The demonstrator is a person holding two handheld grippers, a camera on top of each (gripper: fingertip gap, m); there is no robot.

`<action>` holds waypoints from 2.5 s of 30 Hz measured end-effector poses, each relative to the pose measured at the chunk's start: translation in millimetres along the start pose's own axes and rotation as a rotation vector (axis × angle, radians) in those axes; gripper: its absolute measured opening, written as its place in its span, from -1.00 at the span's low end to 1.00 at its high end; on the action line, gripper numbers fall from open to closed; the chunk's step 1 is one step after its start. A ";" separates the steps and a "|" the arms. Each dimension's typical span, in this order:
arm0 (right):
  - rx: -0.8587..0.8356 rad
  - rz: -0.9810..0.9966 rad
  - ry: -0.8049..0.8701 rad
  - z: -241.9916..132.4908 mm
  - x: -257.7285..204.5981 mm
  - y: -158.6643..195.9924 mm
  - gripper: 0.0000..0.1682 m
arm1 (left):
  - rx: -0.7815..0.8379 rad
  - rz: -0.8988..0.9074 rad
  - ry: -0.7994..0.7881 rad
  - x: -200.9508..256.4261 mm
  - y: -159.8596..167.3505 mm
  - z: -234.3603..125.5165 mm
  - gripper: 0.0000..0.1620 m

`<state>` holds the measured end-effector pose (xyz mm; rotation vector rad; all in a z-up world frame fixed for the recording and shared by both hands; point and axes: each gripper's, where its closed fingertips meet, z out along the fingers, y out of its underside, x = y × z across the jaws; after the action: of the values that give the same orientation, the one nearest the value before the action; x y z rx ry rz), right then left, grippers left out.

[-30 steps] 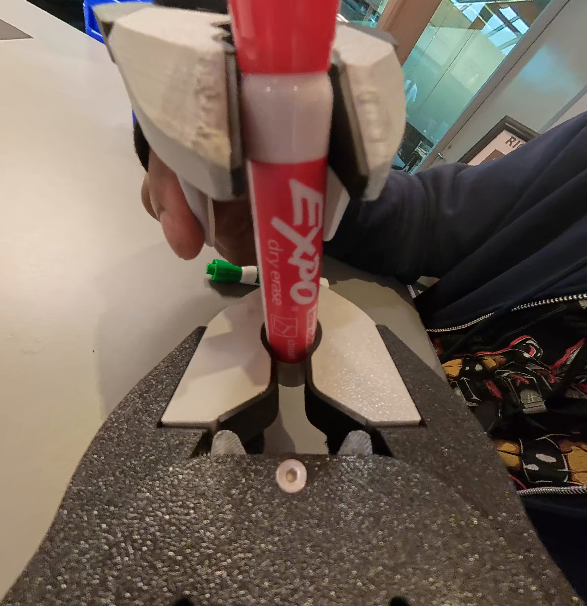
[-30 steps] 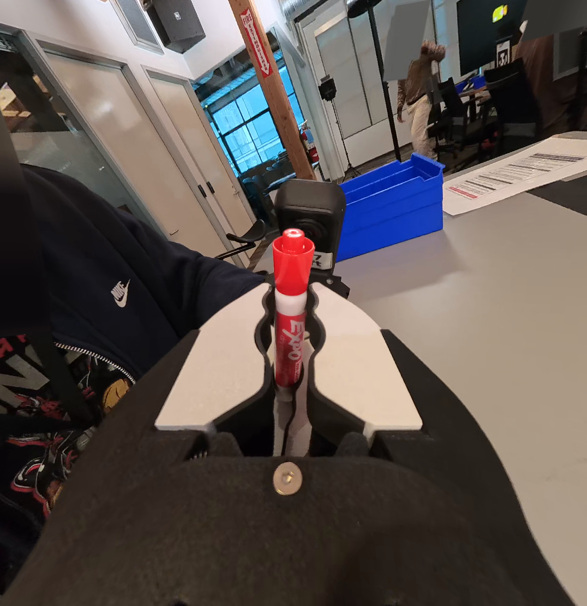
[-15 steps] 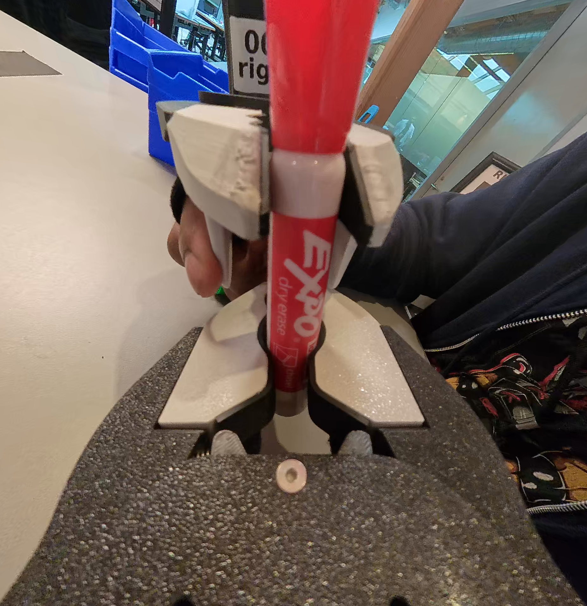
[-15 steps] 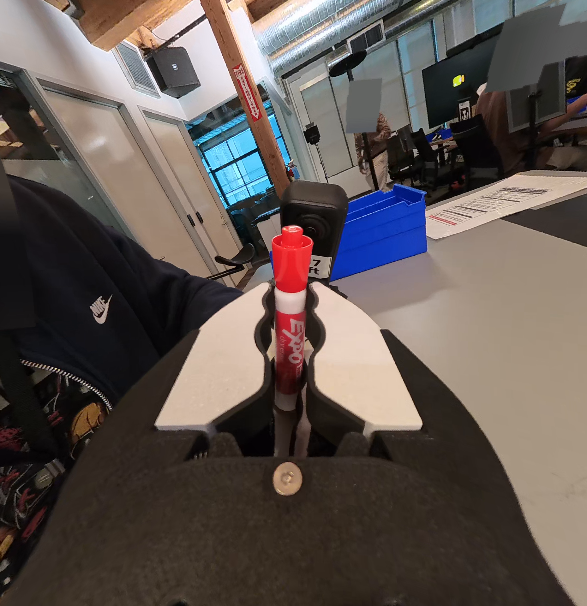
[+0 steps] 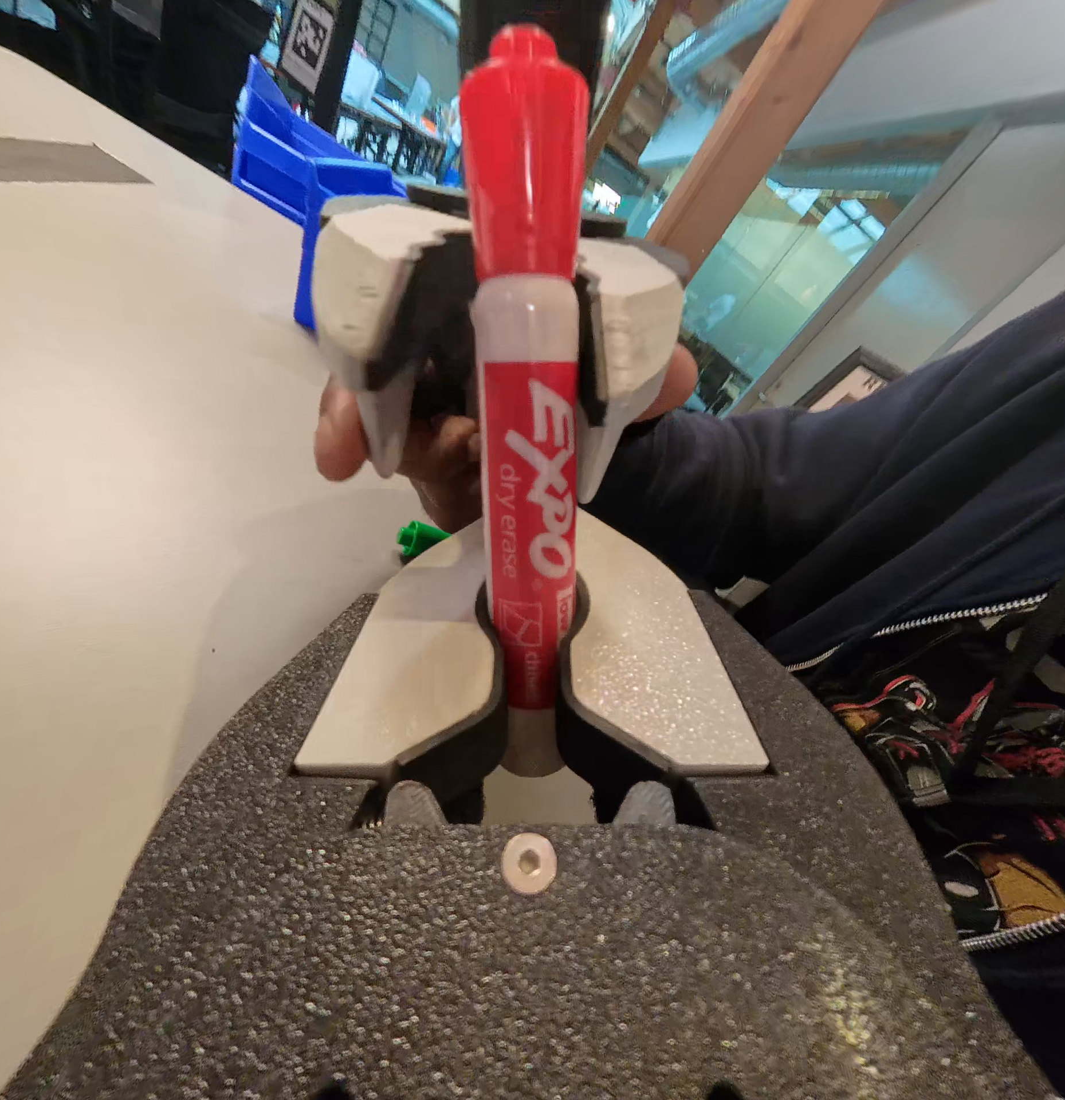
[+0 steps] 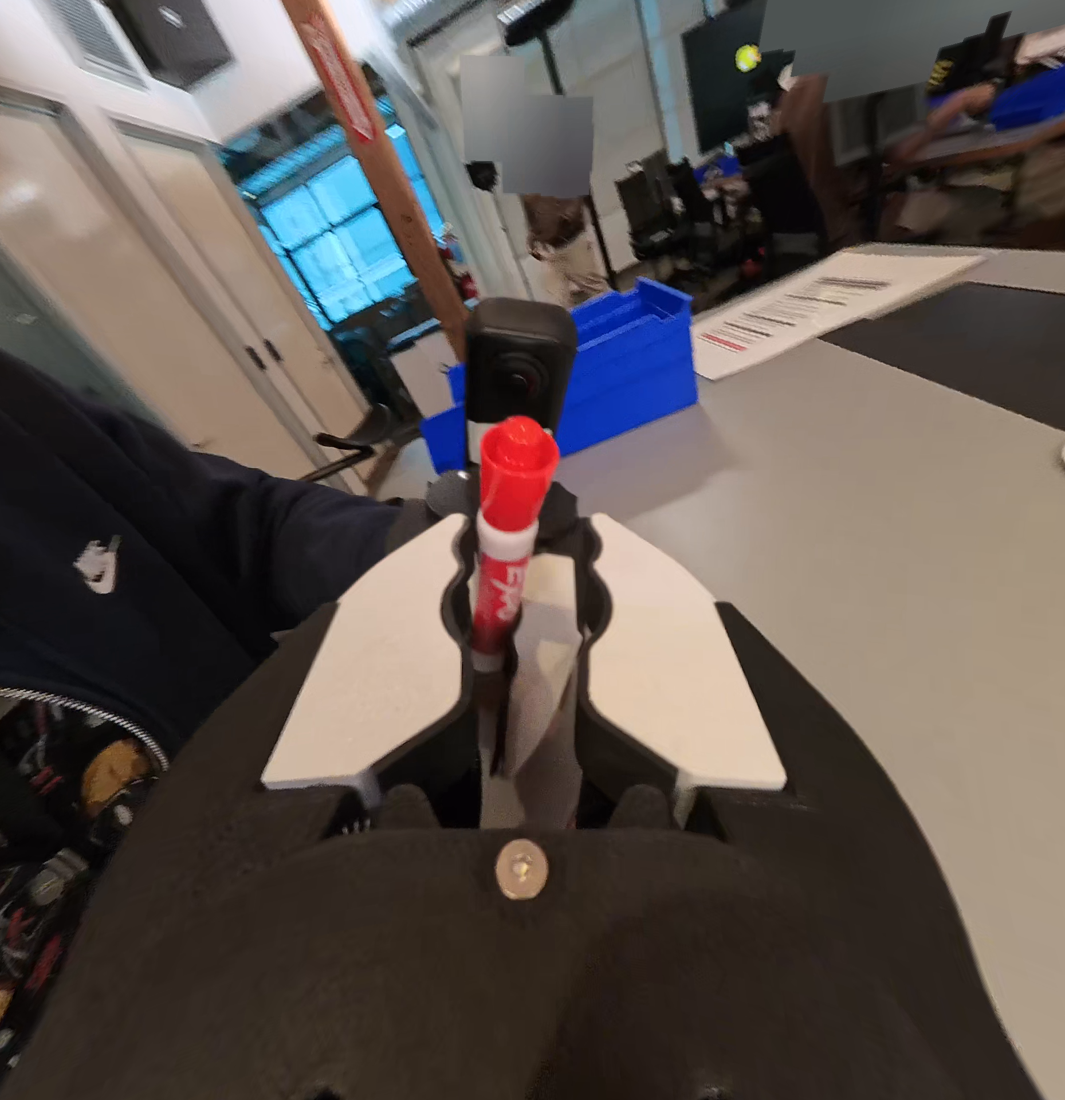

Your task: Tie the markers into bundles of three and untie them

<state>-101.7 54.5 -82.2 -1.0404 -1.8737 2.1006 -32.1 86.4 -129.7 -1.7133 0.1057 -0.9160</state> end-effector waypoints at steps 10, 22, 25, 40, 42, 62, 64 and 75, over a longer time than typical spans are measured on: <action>-0.080 -0.057 0.294 -59.8 -7.6 15.8 -0.61 | 0.211 -0.031 0.047 6.9 -21.1 -26.1 -0.84; -0.683 -0.155 0.024 -88.7 -143.9 173.6 -0.50 | 0.151 -0.086 0.147 26.4 -7.8 -22.6 -0.84; -0.761 -0.203 -0.010 -85.9 -150.5 187.8 -0.45 | 0.102 -0.100 0.149 29.3 -0.5 -17.1 -0.84; -0.808 -0.422 0.130 -80.8 -105.4 158.0 -0.78 | -0.086 -0.143 0.198 40.7 26.3 -11.3 -0.85; -0.793 -0.460 0.167 -84.1 -94.6 139.5 -0.78 | -0.102 -0.136 0.193 40.5 28.5 -11.2 -0.85; -0.788 -0.328 0.191 -68.2 -9.2 140.5 -0.77 | -0.516 0.110 -0.192 -9.0 76.9 -35.3 -0.85; -0.772 -0.324 0.214 -67.2 -5.6 134.9 -0.72 | -0.541 0.105 -0.225 -13.5 79.9 -37.7 -0.85; -0.423 -0.185 0.214 -28.7 -8.4 90.5 -0.49 | -0.616 0.154 -0.259 -15.4 91.2 -36.1 -0.80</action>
<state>-48.9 54.3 -161.6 -1.0665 -2.2521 1.4638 -31.0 32.8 -213.2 -2.3403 0.3721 -0.5659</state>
